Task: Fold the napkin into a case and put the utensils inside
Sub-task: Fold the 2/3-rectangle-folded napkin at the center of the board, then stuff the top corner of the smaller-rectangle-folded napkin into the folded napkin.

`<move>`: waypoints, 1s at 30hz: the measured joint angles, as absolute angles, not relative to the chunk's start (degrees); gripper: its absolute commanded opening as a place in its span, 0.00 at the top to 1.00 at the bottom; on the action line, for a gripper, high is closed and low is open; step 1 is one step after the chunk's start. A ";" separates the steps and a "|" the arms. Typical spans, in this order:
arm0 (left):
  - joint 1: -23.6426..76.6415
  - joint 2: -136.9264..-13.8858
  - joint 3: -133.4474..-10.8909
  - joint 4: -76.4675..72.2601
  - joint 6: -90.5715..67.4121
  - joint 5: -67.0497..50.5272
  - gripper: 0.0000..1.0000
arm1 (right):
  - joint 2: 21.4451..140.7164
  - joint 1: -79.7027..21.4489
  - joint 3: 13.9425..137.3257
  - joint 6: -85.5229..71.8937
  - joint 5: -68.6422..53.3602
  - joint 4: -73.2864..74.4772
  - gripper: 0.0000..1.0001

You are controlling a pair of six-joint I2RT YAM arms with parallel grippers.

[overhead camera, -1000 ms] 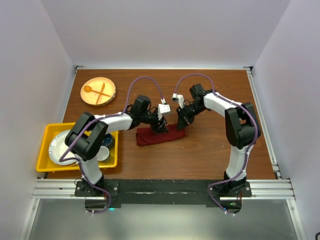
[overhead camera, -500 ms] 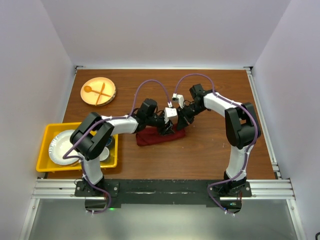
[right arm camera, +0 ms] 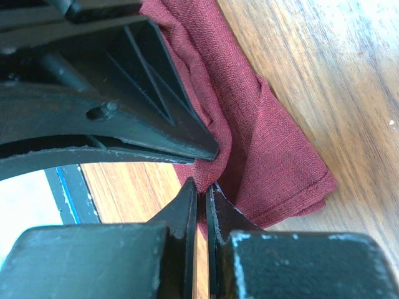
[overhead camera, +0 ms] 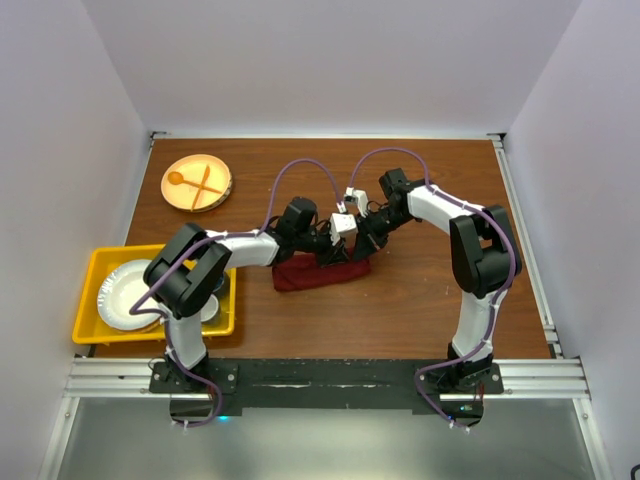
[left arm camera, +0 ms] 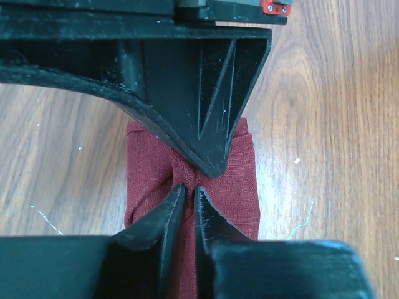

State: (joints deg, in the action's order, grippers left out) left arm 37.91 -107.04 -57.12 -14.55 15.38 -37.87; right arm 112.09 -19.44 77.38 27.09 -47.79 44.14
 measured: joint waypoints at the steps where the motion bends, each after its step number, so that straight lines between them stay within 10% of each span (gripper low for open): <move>1: 37.91 -107.04 -57.12 -14.59 15.20 -37.87 0.75 | 112.09 -19.44 77.38 27.11 -47.86 44.16 1.00; 8: 37.93 -107.94 -57.80 -14.59 12.93 -38.13 1.00 | 112.12 -19.31 77.38 27.62 -48.84 44.31 1.00; 12: 37.91 -108.22 -58.61 -13.39 12.80 -38.74 1.00 | 112.12 -19.09 77.38 27.97 -48.80 44.56 0.70; 15: 37.93 -108.22 -58.76 -11.22 12.75 -38.81 1.00 | 112.09 -18.85 77.36 26.92 -48.75 44.07 0.68; 30: 38.02 -108.07 -54.76 -12.25 5.91 -38.17 1.00 | 105.25 -18.02 72.10 15.46 -41.06 32.77 1.00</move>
